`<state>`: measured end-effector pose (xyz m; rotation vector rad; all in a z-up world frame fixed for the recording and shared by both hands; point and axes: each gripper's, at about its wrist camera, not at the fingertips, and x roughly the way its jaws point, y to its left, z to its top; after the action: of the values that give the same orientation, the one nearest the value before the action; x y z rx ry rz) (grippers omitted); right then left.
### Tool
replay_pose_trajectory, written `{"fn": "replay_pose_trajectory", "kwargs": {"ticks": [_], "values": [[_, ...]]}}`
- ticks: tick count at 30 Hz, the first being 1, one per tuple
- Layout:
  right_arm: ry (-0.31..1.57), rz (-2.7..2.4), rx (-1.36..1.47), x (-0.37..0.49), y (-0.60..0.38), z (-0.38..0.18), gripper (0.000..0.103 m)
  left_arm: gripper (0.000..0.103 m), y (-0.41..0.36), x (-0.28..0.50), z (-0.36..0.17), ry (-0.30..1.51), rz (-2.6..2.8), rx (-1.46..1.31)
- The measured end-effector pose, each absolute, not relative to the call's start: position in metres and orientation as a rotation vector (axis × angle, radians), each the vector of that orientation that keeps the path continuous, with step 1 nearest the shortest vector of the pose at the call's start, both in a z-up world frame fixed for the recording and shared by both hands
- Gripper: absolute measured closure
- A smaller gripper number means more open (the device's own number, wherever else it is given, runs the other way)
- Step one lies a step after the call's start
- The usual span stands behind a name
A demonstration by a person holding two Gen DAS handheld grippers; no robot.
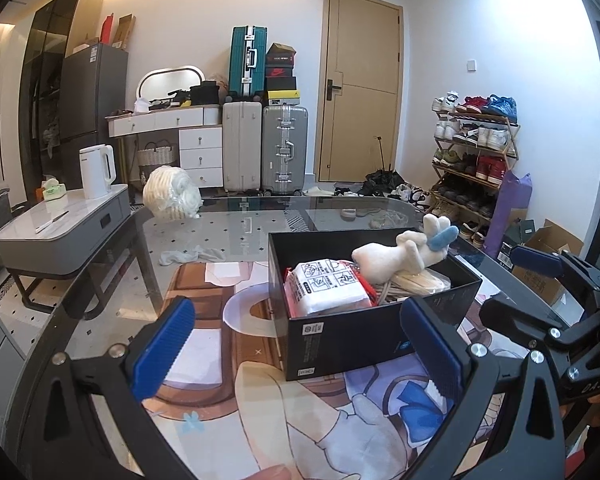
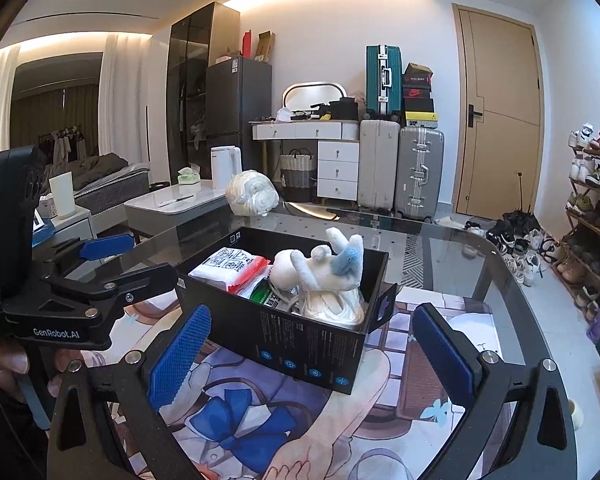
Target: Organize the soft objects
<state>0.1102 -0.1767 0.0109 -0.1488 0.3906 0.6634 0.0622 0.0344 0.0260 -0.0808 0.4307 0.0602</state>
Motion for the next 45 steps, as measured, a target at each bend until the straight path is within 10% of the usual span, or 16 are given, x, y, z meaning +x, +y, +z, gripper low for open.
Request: {"fn": "replay_pose_trajectory", "kwargs": {"ticks": [45], "values": [[0.377,0.658,-0.147,0.1041,-0.1789,0.0113,0.0,0.0,0.0348,0.0605,0.0269,0.415,0.062,-0.08]]}}
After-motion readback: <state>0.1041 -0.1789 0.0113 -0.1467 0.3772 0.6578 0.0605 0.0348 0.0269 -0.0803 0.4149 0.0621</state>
